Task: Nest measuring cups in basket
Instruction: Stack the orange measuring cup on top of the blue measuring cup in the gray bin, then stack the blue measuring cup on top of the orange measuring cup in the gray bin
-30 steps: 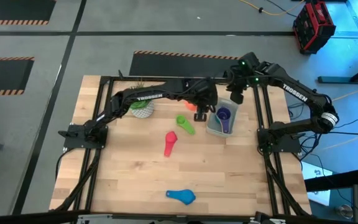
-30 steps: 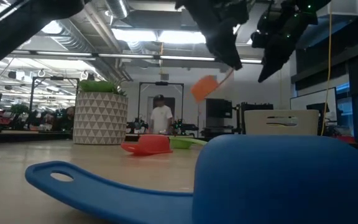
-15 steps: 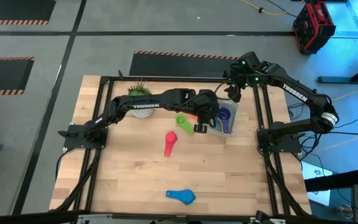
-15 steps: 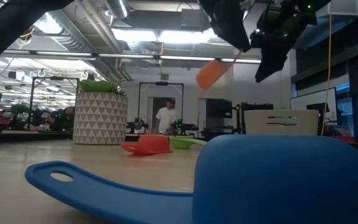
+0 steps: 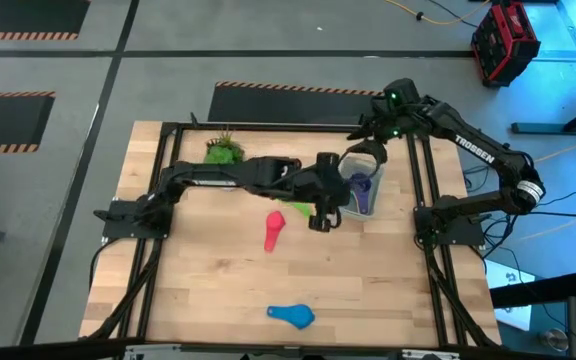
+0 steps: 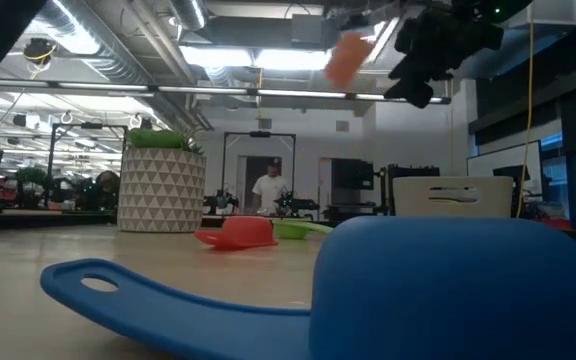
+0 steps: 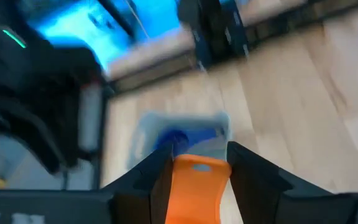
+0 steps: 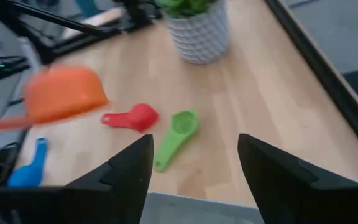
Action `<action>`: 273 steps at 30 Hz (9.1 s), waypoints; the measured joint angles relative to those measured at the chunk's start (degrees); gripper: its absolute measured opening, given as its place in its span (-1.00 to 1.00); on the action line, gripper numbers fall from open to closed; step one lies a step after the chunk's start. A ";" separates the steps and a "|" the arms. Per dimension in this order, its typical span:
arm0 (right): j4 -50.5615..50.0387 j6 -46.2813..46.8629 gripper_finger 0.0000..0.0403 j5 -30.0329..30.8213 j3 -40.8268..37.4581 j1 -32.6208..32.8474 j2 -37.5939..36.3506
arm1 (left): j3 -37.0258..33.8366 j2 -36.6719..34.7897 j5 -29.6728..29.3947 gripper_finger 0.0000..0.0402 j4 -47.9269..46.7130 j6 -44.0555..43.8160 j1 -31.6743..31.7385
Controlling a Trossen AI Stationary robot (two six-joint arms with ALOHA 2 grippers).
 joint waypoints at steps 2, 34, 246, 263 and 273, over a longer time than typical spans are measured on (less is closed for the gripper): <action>-0.02 -1.18 0.19 -2.38 0.00 0.43 0.30 | 0.15 -0.60 -2.49 -0.30 1.69 0.02 -1.20; 28.58 11.00 0.19 -26.61 -0.04 16.03 11.77 | 0.03 -5.79 -20.73 -0.30 3.99 2.88 -8.67; -32.80 -33.93 -0.28 62.20 12.81 25.75 32.93 | -102.33 -48.48 18.51 0.13 69.58 -13.49 17.31; -43.02 -23.57 -0.28 57.91 25.35 26.39 32.89 | -102.33 -48.48 18.52 0.13 69.58 -13.49 17.32; -46.85 -16.45 -0.28 44.82 37.47 29.54 31.69 | -102.33 -48.46 18.52 0.13 69.29 -13.49 17.32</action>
